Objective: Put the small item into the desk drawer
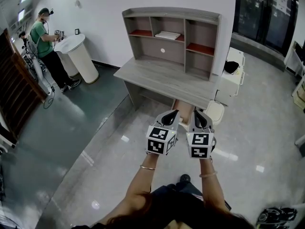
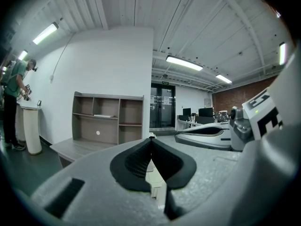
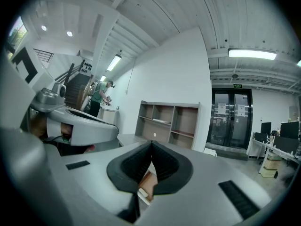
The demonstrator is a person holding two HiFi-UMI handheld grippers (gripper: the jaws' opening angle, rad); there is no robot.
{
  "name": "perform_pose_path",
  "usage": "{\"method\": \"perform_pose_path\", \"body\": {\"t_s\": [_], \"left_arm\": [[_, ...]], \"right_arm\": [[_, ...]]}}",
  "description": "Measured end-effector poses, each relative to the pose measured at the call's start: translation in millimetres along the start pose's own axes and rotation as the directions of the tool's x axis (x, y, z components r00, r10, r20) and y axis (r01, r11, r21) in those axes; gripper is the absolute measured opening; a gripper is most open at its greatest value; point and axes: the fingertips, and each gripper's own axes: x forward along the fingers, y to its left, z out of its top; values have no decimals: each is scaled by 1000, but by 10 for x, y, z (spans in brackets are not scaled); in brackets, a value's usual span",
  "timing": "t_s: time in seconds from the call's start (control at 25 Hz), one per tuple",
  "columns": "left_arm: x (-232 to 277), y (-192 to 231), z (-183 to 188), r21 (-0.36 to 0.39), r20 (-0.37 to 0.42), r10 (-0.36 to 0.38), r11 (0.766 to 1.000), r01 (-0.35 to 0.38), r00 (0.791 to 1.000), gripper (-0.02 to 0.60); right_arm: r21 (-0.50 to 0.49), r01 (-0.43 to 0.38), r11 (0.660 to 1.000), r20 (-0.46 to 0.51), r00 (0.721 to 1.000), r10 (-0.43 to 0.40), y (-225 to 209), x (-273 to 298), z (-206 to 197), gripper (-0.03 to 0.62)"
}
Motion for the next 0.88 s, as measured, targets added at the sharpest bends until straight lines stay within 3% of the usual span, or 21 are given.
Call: {"method": "perform_pose_path", "body": {"t_s": [0.88], "left_arm": [[-111,-71,85,20,27,-12,1000,11,1000,15]], "right_arm": [[28,5,1000,18,1000,-5,-24,-160,66,2]]}}
